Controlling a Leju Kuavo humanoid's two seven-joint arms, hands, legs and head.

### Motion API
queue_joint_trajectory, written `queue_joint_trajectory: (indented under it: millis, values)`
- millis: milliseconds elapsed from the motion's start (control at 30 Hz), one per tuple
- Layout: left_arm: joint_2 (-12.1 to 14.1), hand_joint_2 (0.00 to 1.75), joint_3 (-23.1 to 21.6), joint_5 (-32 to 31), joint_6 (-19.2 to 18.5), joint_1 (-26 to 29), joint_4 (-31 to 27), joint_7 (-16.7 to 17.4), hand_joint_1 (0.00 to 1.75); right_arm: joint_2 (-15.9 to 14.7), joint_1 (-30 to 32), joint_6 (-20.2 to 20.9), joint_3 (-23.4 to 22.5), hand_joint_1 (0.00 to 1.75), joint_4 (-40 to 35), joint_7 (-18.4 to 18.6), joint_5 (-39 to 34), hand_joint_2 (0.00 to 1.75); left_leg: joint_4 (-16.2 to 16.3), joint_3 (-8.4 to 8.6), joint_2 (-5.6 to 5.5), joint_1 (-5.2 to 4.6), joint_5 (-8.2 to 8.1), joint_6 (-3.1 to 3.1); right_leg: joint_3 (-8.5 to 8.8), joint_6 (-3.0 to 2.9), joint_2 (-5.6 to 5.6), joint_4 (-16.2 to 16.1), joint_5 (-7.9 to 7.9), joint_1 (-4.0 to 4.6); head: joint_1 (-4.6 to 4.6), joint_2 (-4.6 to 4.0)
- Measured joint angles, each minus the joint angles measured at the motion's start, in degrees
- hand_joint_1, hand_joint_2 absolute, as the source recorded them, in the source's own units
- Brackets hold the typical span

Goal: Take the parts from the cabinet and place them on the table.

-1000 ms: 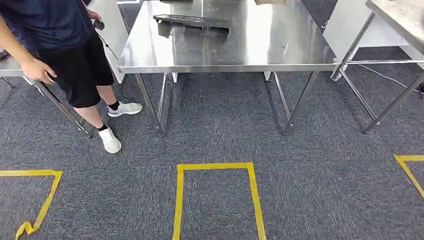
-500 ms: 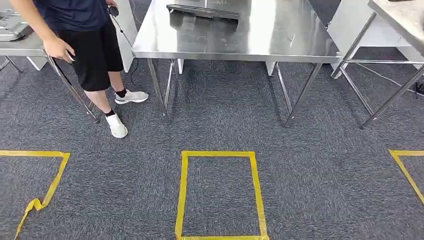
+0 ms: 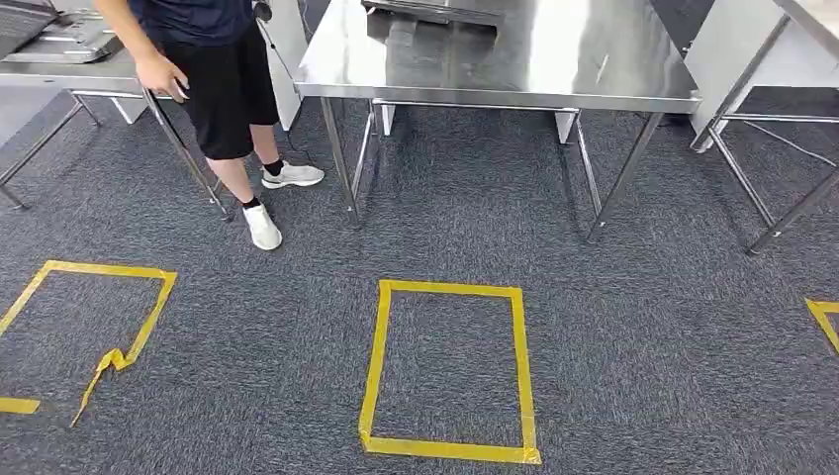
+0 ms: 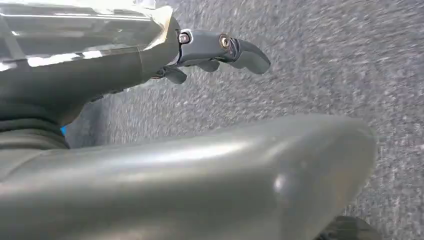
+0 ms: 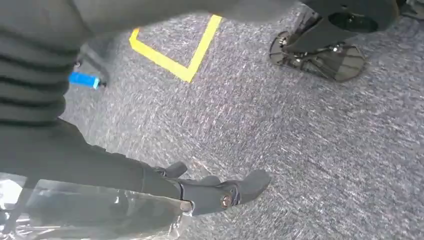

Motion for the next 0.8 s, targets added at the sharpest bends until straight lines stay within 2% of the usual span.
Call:
queue_joint_trajectory:
  millis: [33, 67, 100, 133, 167, 200, 233, 267, 300, 333, 367, 400, 433, 467, 500, 533, 567, 600, 633, 667, 700, 733, 767, 800]
  values:
    - [0.0, 0.00, 0.0, 0.0, 0.0, 0.0, 0.0, 0.0, 0.00, 0.0, 0.1, 0.0, 0.0, 0.00, 0.0, 0.0, 0.0, 1.75, 4.1, -1.36, 0.19, 0.06, -1.73, -0.22, -0.28, -0.10, -0.75, 0.0, 0.12, 0.15, 0.02, -0.02]
    - [0.0, 0.00, 0.0, 0.0, 0.0, 0.1, 0.0, 0.0, 0.00, 0.0, 0.2, 0.0, 0.0, 0.00, 0.0, 0.0, 0.0, 1.75, 6.8, -1.93, 0.42, 0.13, -2.08, -0.37, -0.50, -0.15, -1.41, 0.1, 0.31, 0.22, 0.02, -0.02]
    - [-0.1, 0.00, 0.0, 0.1, 0.0, 0.2, 0.0, 0.0, 0.00, 0.0, 0.3, 0.0, 0.0, 0.00, 0.0, 0.0, 0.2, 1.75, 6.7, -1.19, 0.63, 0.19, -1.31, -0.41, -0.58, -0.08, -2.07, 0.1, 0.36, 0.29, 0.02, -0.02]
    - [0.0, 0.00, 0.0, 0.2, -0.1, 0.3, 0.0, 0.0, 0.00, 0.0, 0.3, 0.0, 0.1, 0.00, 0.0, 0.0, 0.2, 1.75, 4.1, 0.97, 0.83, 0.25, 0.37, -0.36, -0.57, -0.02, -2.68, 0.1, 0.39, 0.29, -0.02, -0.02]
    - [0.0, 0.00, 0.0, 0.2, -0.1, 0.3, 0.0, 0.0, 0.00, 0.0, 0.2, -0.1, 0.2, 0.00, 0.0, 0.0, 0.3, 1.75, -0.6, 4.17, 1.32, 0.25, 2.42, -0.20, -0.45, 0.01, -3.25, 0.1, 0.38, 0.29, 0.02, -0.02]
    - [0.0, 0.00, 0.0, 0.3, -0.1, 0.3, 0.0, -0.1, 0.00, 0.0, 0.2, -0.2, 0.3, 0.00, 0.0, 0.0, 0.4, 1.75, -5.9, 7.61, 2.69, 0.24, 4.03, 0.07, -0.21, 0.05, -3.74, 0.1, 0.35, 0.30, -0.02, -0.02]
    - [0.0, 0.00, 0.0, 0.3, -0.1, 0.2, 0.0, -0.1, 0.00, 0.0, 0.1, -0.2, 0.4, 0.00, 0.0, 0.0, 0.4, 1.75, -9.5, 9.94, 4.79, -0.01, 3.64, 0.34, -0.33, 0.35, -4.22, 0.2, 0.18, 0.75, -0.02, -0.02]
    - [0.0, 0.00, 0.0, 0.4, -0.1, 0.1, 0.0, -0.1, 0.00, 0.1, 0.1, -0.2, 0.5, 0.00, 0.0, 0.0, 0.5, 1.75, -10.0, 10.04, 4.88, -0.50, 3.81, 0.72, -0.35, 0.66, -4.70, 0.2, 0.23, 0.93, -0.02, -0.02]
    - [0.0, 0.00, 0.0, 0.4, -0.1, 0.1, 0.0, -0.2, 0.00, 0.1, 0.1, -0.2, 0.5, 0.00, 0.0, 0.0, 0.7, 1.75, -10.2, 9.77, 4.60, -0.55, 3.68, 1.04, -0.16, 0.86, -5.20, 0.3, 0.19, 1.20, 0.20, -0.02]
    - [0.0, 0.00, 0.0, 0.5, -0.1, 0.1, 0.0, -0.2, 0.00, 0.1, -0.1, -0.2, 0.6, 0.00, 0.0, 0.0, 0.8, 1.75, -10.3, 9.48, 3.92, -0.79, 3.52, 1.50, 0.15, 1.17, -5.73, 0.3, 0.27, 1.04, -0.13, -0.02]
    - [0.0, 0.00, 0.0, 0.5, -0.1, 0.2, 0.0, -0.2, 0.00, 0.2, -0.3, -0.2, 0.6, 0.00, 0.0, 0.0, 0.8, 1.75, -10.3, 9.13, 3.42, -0.89, 3.69, 1.79, 0.05, 1.44, -6.24, 0.2, 0.43, 1.06, -0.02, -0.02]
    - [0.0, 0.00, 0.0, 0.5, 0.0, 0.2, 0.0, -0.2, 0.00, 0.1, -0.4, -0.2, 0.7, 0.00, 0.0, 0.0, 0.9, 1.75, -11.2, 9.28, 2.79, -0.10, 4.30, 2.57, -0.54, 1.95, -5.69, 0.7, -0.13, 1.20, -0.22, 0.00]
    - [-0.1, 0.00, 0.0, 0.5, 0.0, 0.2, 0.0, -0.3, 0.00, 0.0, -0.5, -0.2, 0.9, 0.00, 0.0, 0.0, 0.8, 1.75, -11.4, 9.11, 2.39, -0.22, 4.52, 2.88, -1.38, 1.98, -2.76, 2.5, -1.26, 0.90, 0.20, -0.02]
    - [-0.1, 0.00, 0.0, 0.6, 0.0, 0.1, 0.0, -0.3, 0.00, 0.1, -0.5, -0.2, 1.0, 0.00, 0.0, -0.1, 0.9, 1.75, -11.3, 8.84, 1.95, -0.18, 4.77, 3.28, -2.97, 1.67, -1.29, 5.8, -2.98, 0.81, 0.35, 0.00]
    - [-0.1, 0.00, 0.0, 0.5, 0.0, 0.0, 0.0, -0.3, 0.00, 0.0, -0.4, -0.2, 1.0, 0.00, 0.0, -0.2, 0.8, 1.75, -11.3, 8.52, 1.35, -0.21, 4.89, 3.42, -5.56, 1.37, -0.44, 11.2, -5.17, 0.68, 0.33, -0.02]
    - [-0.2, 0.00, 0.0, 0.5, 0.0, 0.0, 0.0, -0.3, 0.00, 0.0, -0.8, -0.2, 1.0, 0.00, 0.0, -0.2, 0.8, 1.75, -11.3, 8.30, 0.85, -0.24, 5.02, 3.50, -7.78, 1.30, -0.18, 15.8, -6.77, 0.67, 0.28, -0.02]
    - [-0.2, 0.00, 0.0, 0.5, -0.1, 0.1, 0.0, -0.3, 0.00, 0.0, -1.1, -0.3, 1.0, 0.00, 0.0, -0.2, 0.8, 1.75, -11.2, 8.15, 0.23, -0.24, 5.15, 3.46, -9.35, 1.55, -0.17, 19.2, -7.48, 0.67, 0.26, -0.02]
    - [-0.2, 0.00, 0.0, 0.5, -0.2, 0.1, 0.0, -0.3, 0.00, 0.1, -1.2, -0.5, 1.0, 0.00, 0.0, -0.2, 0.8, 1.75, -11.2, 8.12, -0.36, -0.24, 5.26, 3.40, -9.51, 1.90, -0.17, 19.7, -7.16, 0.62, 0.28, -0.02]
    - [-0.2, 0.00, 0.0, 0.5, -0.2, 0.2, 0.0, -0.3, 0.00, 0.1, -1.2, -0.7, 1.0, 0.00, 0.0, -0.2, 0.8, 1.75, -11.2, 8.15, -1.27, -0.21, 5.37, 3.26, -8.11, 2.66, -0.14, 16.9, -5.51, 0.47, 0.28, -0.02]
    - [-0.2, 0.00, 0.0, 0.5, -0.2, 0.2, 0.0, -0.2, 0.00, 0.1, -1.2, -0.8, 1.0, 0.00, 0.0, -0.1, 0.9, 1.75, -11.2, 8.18, -2.10, -0.18, 5.47, 3.10, -5.99, 3.32, 0.17, 12.4, -3.37, 0.26, 0.31, -0.02]
    - [-0.2, 0.00, 0.0, 0.5, -0.2, 0.1, 0.0, -0.1, 0.00, 0.0, -0.9, -0.9, 1.1, 0.00, 0.0, -0.1, 1.1, 1.75, -11.1, 8.19, -2.93, -0.13, 5.56, 2.93, -3.39, 3.86, 1.09, 6.8, -0.94, 0.06, 0.28, -0.02]
    - [-0.1, 0.00, 0.0, 0.5, -0.2, 0.2, 0.0, 0.0, 0.00, 0.0, -0.6, -1.0, 1.2, 0.00, 0.0, 0.0, 1.2, 1.75, -11.0, 7.93, -3.59, -0.13, 5.68, 2.71, -1.57, 4.06, 3.48, 2.3, 0.69, -0.24, 0.37, -0.02]
    - [-0.1, 0.00, 0.0, 0.5, -0.2, 0.1, 0.0, 0.1, 0.00, 0.0, -0.3, -1.0, 1.3, 0.00, 0.2, 0.0, 1.3, 1.75, -10.5, 7.55, -4.27, -0.64, 5.72, 2.29, -1.29, 3.64, 5.07, 0.6, 0.38, -0.15, 0.50, -0.02]
    - [-0.1, 0.00, 0.0, 0.6, -0.1, 0.1, 0.0, 0.3, 0.00, 0.1, -0.1, -1.0, 1.4, 0.00, 0.2, 0.0, 1.5, 1.75, -10.5, 7.04, -4.71, -0.52, 6.07, 1.85, -1.70, 3.25, 4.47, 0.9, 0.54, -0.16, 0.28, -0.02]
